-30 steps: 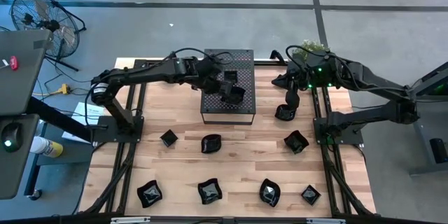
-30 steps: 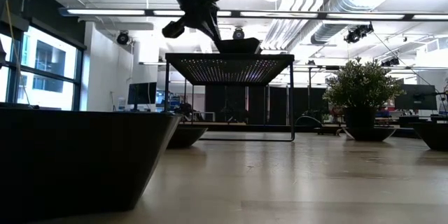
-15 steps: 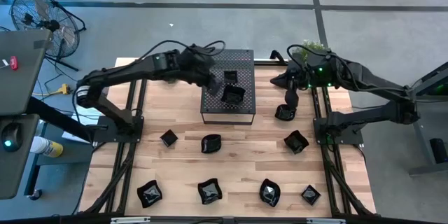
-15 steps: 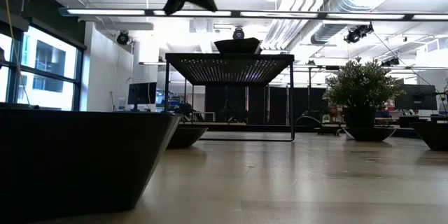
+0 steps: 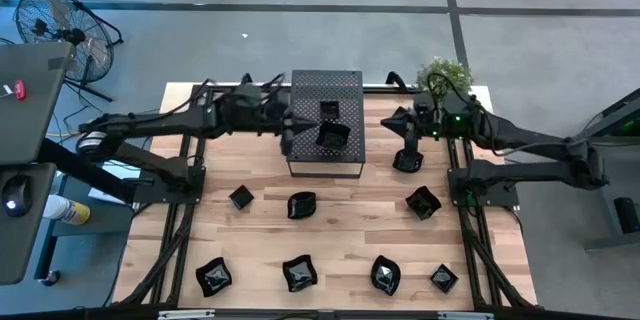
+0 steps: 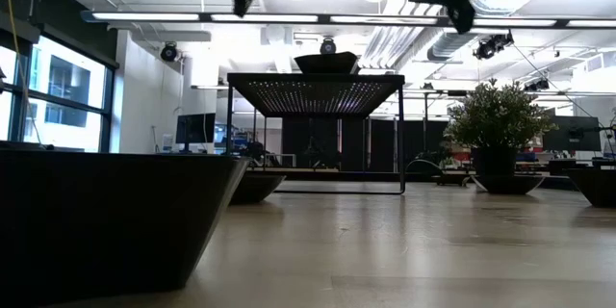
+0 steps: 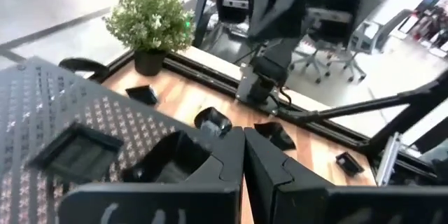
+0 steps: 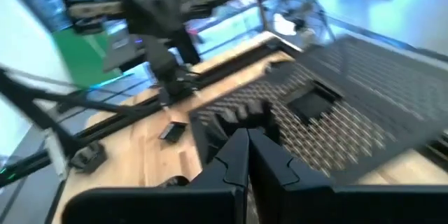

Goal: Pick & Place Mini shaped plates
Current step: Put the leaf shaped plate on the shelf

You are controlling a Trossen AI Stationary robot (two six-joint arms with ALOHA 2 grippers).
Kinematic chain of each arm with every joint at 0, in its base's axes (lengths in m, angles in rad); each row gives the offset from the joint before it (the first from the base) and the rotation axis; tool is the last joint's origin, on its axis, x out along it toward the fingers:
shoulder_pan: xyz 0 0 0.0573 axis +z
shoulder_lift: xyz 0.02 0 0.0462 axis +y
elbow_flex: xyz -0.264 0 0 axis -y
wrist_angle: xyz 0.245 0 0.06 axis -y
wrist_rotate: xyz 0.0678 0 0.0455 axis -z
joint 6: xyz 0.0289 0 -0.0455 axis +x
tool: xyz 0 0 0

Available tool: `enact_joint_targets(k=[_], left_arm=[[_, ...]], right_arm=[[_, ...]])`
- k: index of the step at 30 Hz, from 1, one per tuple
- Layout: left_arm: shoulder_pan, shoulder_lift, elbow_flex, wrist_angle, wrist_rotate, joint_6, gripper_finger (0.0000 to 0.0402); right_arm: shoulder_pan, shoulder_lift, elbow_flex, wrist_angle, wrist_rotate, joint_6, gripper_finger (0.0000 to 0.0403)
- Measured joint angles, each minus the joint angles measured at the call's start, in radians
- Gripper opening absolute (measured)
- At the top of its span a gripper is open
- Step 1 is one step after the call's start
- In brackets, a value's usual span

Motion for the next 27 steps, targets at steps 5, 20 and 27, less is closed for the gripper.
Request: enact_joint_targets(k=[5, 20, 27], left_arm=[[0.001, -0.161, -0.213, 0.136, -0.054, -0.03, 0.0], [0.23, -0.556, -0.55, 0.259, -0.006, -0.067, 0.0], [0.263, -0.583, -0.558, 0.196, -0.005, -0.037, 0.0]], right_arm=[[0.0, -0.062, 0.015, -0.199, 0.145, 0.103, 0.0001], [0.063, -0.013, -0.12, -0.597, 0.26, 0.913, 0.0054], [0.174, -0.011, -0.297, -0.554, 0.261, 1.29, 0.0119]])
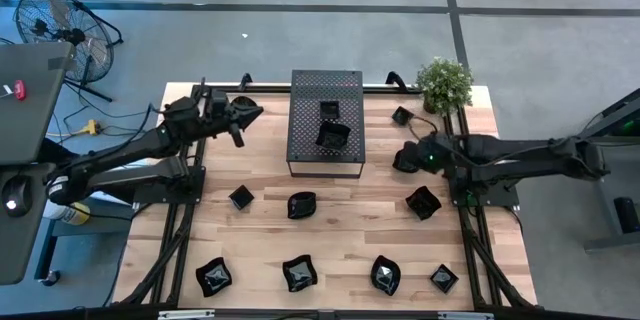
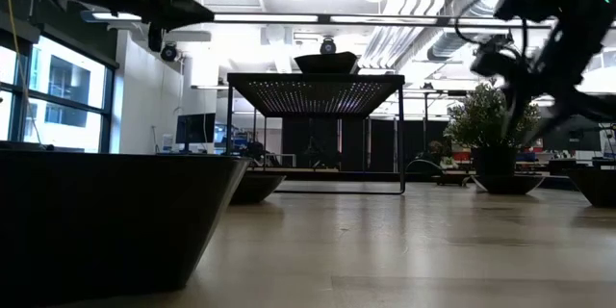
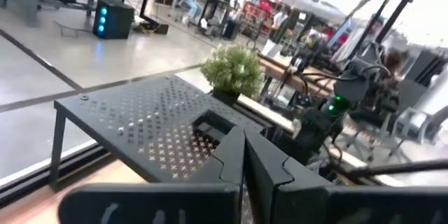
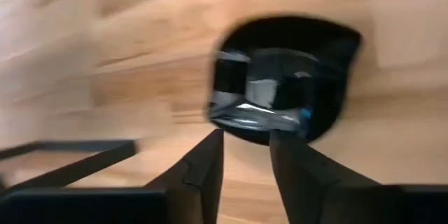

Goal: Pick & Place Mini shaped plates
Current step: Put the leaf shaped plate on the shelf

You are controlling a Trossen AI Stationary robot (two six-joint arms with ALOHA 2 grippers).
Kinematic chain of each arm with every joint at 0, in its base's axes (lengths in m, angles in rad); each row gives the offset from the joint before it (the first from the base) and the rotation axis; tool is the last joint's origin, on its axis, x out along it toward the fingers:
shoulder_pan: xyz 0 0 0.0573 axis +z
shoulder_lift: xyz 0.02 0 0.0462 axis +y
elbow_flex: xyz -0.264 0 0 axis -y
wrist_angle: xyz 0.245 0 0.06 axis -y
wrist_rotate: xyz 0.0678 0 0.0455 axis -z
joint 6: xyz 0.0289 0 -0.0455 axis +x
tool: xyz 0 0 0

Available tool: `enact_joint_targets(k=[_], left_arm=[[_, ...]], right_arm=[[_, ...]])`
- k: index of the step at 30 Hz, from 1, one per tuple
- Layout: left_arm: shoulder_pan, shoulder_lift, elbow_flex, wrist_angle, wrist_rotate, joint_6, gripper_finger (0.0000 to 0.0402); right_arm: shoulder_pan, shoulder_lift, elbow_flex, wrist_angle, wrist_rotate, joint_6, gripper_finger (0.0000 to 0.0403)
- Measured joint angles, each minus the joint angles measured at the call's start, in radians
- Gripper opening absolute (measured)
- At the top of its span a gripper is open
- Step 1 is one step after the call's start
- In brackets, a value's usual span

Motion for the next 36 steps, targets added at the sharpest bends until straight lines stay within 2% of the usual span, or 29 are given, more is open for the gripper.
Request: enact_joint_targets(k=[4, 9, 14, 18, 21, 26, 32, 36], left_arm=[[-0.001, 0.004, 0.0, -0.01, -0.021, 0.022, 0.0], [-0.001, 0.01, 0.0, -0.015, -0.044, 0.014, 0.0], [-0.001, 0.01, 0.0, -0.016, -0.094, 0.015, 0.0], [-0.001, 0.011, 0.0, -0.017, -0.13, 0.046, 0.0], [-0.001, 0.01, 0.0, -0.016, -0.133, 0.064, 0.0], [-0.001, 0.01, 0.0, -0.031, -0.132, 0.056, 0.0], [-0.001, 0.01, 0.0, -0.056, -0.132, 0.055, 0.0], [-0.001, 0.01, 0.0, -0.061, -0.132, 0.056, 0.0]], right_arm=[[0.04, 0.0, -0.062, -0.001, 0.032, 0.113, 0.0132], [0.042, 0.0, -0.107, -0.001, 0.073, 0.132, 0.0123], [0.042, 0.0, -0.163, 0.069, 0.08, 0.144, 0.0092], [0.042, 0.0, -0.23, 0.23, 0.105, 0.176, 0.006], [0.033, 0.0, -0.25, 0.278, 0.109, 0.196, 0.0036], [0.0, 0.0, -0.207, 0.27, 0.134, 0.158, 0.0004], [-0.038, 0.0, -0.111, 0.242, 0.184, 0.093, 0.0007], [-0.071, 0.0, -0.012, 0.237, 0.253, 0.066, 0.0003]])
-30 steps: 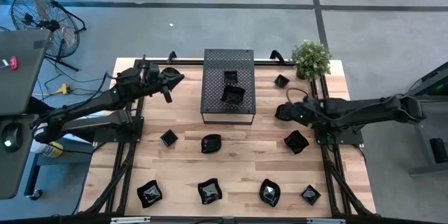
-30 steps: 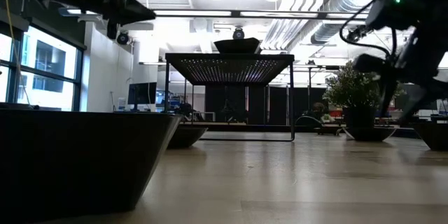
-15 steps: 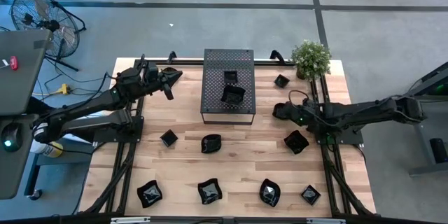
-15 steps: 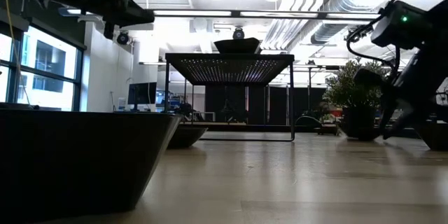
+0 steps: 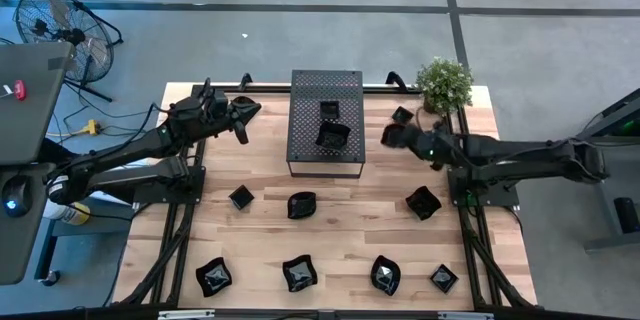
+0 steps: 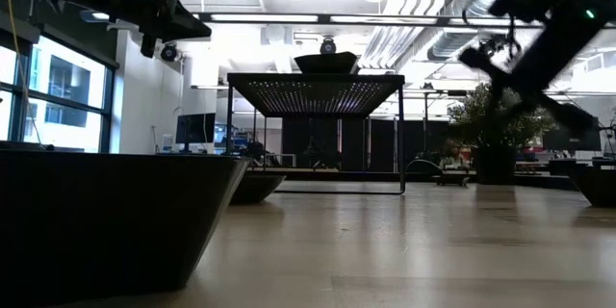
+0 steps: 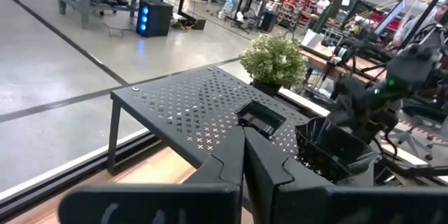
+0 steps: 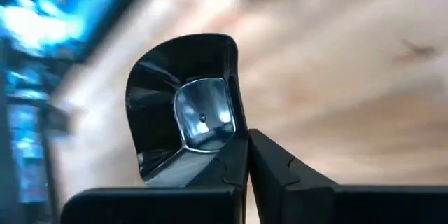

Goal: Pick & Place Mini shaped plates
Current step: Put the leaf shaped plate on the shelf

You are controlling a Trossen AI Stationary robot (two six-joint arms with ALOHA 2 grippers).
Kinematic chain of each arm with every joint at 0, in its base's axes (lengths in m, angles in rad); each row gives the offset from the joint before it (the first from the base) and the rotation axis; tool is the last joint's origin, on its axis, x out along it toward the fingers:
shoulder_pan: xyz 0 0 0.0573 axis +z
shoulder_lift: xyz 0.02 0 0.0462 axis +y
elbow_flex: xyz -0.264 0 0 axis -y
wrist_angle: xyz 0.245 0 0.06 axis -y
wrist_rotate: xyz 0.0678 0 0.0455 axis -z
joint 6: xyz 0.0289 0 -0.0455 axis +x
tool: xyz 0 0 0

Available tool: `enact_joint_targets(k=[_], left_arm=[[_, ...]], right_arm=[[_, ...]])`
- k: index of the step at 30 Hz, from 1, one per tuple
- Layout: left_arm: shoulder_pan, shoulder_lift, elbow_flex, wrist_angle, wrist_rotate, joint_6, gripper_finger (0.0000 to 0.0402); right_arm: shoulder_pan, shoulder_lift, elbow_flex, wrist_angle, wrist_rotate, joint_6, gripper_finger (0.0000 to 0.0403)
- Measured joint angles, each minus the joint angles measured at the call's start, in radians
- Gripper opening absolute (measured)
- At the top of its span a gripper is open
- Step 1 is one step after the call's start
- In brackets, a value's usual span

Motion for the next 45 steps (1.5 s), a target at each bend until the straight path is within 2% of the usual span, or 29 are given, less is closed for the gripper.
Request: enact_joint_targets(k=[5, 8, 13, 17, 22, 32, 38, 45], left_arm=[[0.0, 0.0, 0.0, 0.0, -0.022, -0.014, 0.0], [0.0, 0.0, 0.0, 0.0, -0.039, -0.014, 0.0], [0.0, 0.0, 0.0, 0.0, -0.041, -0.006, 0.0], [0.0, 0.0, 0.001, 0.0, -0.042, -0.006, 0.0], [0.0, 0.0, 0.002, 0.002, -0.065, -0.014, 0.0], [0.0, 0.0, 0.002, 0.0, -0.119, -0.014, 0.0], [0.0, 0.0, 0.002, 0.0, -0.122, 0.023, 0.0], [0.0, 0.0, 0.002, 0.002, -0.145, 0.072, 0.0]], right_arm=[[-0.085, 0.01, 0.171, 0.01, 0.085, -0.135, 0.0006], [-0.152, 0.056, 0.286, 0.05, 0.095, -0.273, 0.0003], [-0.257, 0.208, 0.476, 0.075, 0.031, -0.461, 0.0002], [-0.314, 0.36, 0.607, 0.127, -0.014, -0.527, 0.0004], [-0.318, 0.554, 0.736, 0.227, 0.015, -0.411, 0.0002], [-0.259, 0.874, 0.982, 0.153, 0.029, -0.139, 0.0001], [-0.238, 0.978, 1.109, 0.034, 0.014, -0.057, 0.0001], [-0.238, 1.029, 1.192, -0.133, -0.028, 0.01, 0.0002]])
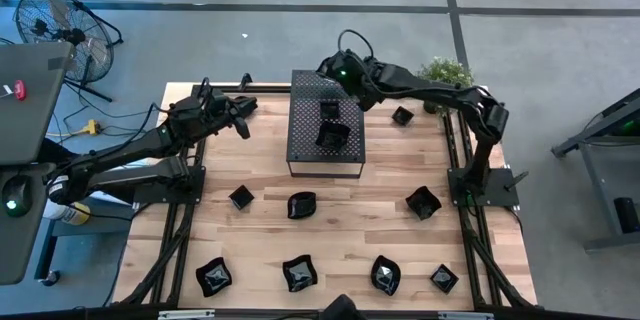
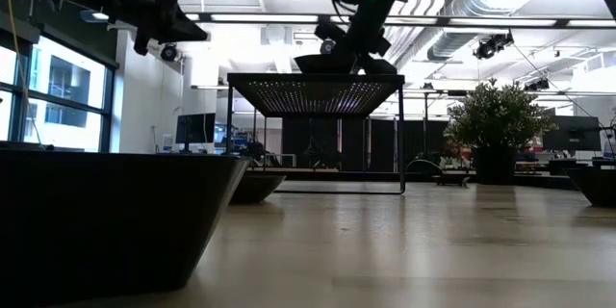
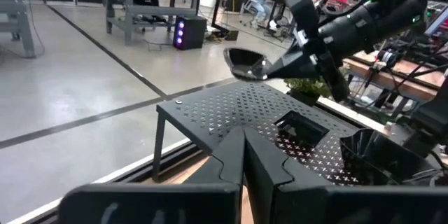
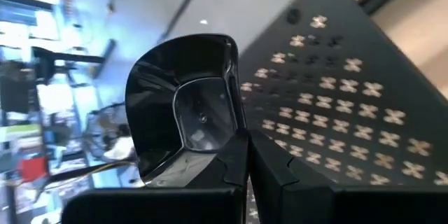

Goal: Pick & Place Mini shaped plates
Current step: Put the leaf shaped plate on the shelf

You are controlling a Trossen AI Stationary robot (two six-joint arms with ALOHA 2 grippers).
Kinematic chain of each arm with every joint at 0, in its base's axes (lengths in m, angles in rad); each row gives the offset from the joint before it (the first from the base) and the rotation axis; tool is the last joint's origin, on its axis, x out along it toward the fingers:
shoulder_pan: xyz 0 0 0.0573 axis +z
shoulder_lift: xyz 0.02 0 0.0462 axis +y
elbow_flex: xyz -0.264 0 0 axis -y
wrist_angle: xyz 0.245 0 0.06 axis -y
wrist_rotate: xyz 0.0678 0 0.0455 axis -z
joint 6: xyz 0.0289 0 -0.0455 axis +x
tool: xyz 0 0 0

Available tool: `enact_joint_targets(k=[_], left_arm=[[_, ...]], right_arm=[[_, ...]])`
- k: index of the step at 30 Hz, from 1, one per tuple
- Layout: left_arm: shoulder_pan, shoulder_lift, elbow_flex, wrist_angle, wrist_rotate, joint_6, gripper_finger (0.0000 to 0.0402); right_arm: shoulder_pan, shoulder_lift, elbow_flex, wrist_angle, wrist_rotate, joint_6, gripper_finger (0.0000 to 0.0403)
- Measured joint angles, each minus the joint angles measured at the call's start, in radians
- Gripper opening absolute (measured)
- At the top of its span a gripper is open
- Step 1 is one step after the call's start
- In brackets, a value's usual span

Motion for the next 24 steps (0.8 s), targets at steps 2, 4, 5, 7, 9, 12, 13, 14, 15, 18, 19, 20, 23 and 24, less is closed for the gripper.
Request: enact_joint_targets(k=[2, 4, 5, 7, 9, 12, 13, 14, 15, 18, 19, 20, 23, 24], left_arm=[[0.0, 0.0, 0.0, 0.0, -0.002, 0.0, 0.0], [0.0, 0.0, 0.0, -0.001, -0.003, 0.001, 0.0], [0.0, 0.0, 0.0, -0.002, -0.004, 0.007, 0.0], [0.0, 0.0, 0.0, -0.002, -0.003, 0.031, 0.0], [0.0, 0.0, 0.0, -0.002, -0.003, 0.046, 0.0], [0.0, 0.0, 0.0, -0.002, 0.0, 0.048, 0.0], [0.0, 0.0, 0.0, -0.002, 0.0, 0.049, 0.0], [0.0, 0.0, 0.0, -0.003, 0.001, 0.049, 0.0], [0.0, 0.0, 0.0, -0.003, 0.001, 0.049, 0.0], [0.0, 0.0, 0.0, -0.01, 0.013, 0.049, 0.0], [0.0, 0.0, 0.0, -0.013, 0.022, 0.049, 0.0], [0.0, 0.0, 0.0, -0.015, 0.035, 0.049, 0.0], [0.0, 0.0, 0.0, -0.037, 0.038, 0.049, 0.0], [0.0, 0.0, 0.0, -0.045, 0.038, 0.049, 0.0]], right_arm=[[0.0, 0.001, -0.001, -0.018, -0.02, 0.029, 0.0005], [0.005, 0.0, -0.009, -0.016, -0.025, 0.049, 0.0008], [0.006, -0.001, -0.012, -0.021, -0.027, 0.058, 0.0008], [0.008, 0.002, -0.014, -0.028, -0.044, 0.074, 0.0008], [0.017, 0.012, -0.014, -0.01, -0.058, 0.093, 0.0007], [0.03, 0.028, -0.014, 0.0, -0.071, 0.109, 0.0007], [0.033, 0.03, -0.014, -0.002, -0.08, 0.114, 0.0007], [0.033, 0.032, -0.014, -0.011, -0.082, 0.118, 0.0008], [0.034, 0.033, -0.014, -0.023, -0.079, 0.118, 0.0009], [0.031, 0.032, -0.014, -0.021, -0.076, 0.115, 0.0017], [0.029, 0.032, -0.014, -0.019, -0.075, 0.111, 0.0021], [0.026, 0.032, -0.014, -0.015, -0.075, 0.107, 0.0027], [0.024, 0.032, -0.014, -0.007, -0.075, 0.102, 0.0051], [0.024, 0.032, -0.014, -0.007, -0.078, 0.101, 0.006]])
